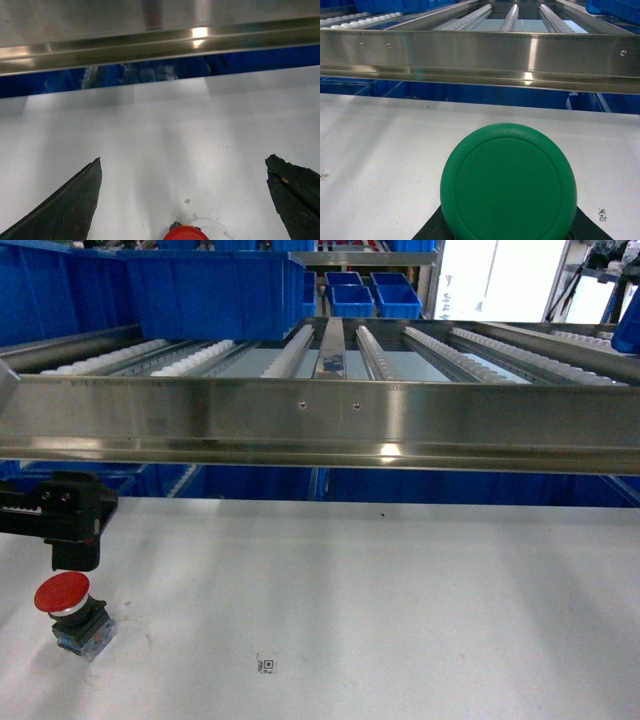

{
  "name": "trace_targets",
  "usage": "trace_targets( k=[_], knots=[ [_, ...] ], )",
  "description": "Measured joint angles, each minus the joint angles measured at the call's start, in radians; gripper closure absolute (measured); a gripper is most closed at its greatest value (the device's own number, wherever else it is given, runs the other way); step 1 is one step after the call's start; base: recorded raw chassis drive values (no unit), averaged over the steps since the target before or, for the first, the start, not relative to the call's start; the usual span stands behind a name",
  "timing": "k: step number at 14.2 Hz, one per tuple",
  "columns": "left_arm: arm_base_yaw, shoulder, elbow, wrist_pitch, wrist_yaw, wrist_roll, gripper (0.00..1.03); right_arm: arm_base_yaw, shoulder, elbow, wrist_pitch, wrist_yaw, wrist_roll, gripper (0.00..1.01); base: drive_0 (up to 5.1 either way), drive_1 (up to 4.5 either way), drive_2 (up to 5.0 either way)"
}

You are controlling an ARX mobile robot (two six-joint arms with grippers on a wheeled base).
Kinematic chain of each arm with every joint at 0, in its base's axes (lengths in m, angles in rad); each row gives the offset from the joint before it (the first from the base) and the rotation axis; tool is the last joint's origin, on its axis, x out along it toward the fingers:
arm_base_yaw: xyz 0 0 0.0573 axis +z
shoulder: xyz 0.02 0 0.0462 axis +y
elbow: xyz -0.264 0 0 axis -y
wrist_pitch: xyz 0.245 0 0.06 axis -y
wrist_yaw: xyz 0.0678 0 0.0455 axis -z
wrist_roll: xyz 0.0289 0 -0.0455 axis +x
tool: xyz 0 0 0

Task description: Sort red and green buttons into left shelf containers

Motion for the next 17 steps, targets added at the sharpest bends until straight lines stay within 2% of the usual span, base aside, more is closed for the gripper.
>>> trace_targets(
  k=[4,5,7,11,12,14,17],
  knots=[
    [0.000,0.108,0.097,-0.167,-0.004,0.005,0.05,0.000,0.000,0.000,0.000,0.000,0.000,0.76,0.0,0.00,0.0],
    [-0.007,0.121,0.100,-0.187,-0.026,0.007,0.05,0.000,0.000,0.000,0.000,0.001,0.000,0.76,0.0,0.00,0.0],
    [-0.033,0.160,0.095,-0.276,-0.016,0.006,0.05,0.000,0.000,0.000,0.000,0.001,0.000,0.76,0.0,0.00,0.0],
    [-0.027,0.199,0.087,-0.293,-0.001,-0.014,0.05,0.000,0.000,0.000,0.000,0.001,0.000,0.76,0.0,0.00,0.0],
    [-0.026,0.202,0.087,-0.285,0.003,-0.016,0.12,0.000,0.000,0.000,0.000,0.001,0.000,0.76,0.0,0.00,0.0],
    [-0.019,0.212,0.087,-0.243,0.040,-0.018,0.36,0.000,0.000,0.000,0.000,0.001,0.000,0.76,0.0,0.00,0.0],
    [-0.016,0.214,0.069,-0.235,0.038,-0.021,0.72,0.000,0.000,0.000,0.000,0.001,0.000,0.76,0.0,0.00,0.0]
  ],
)
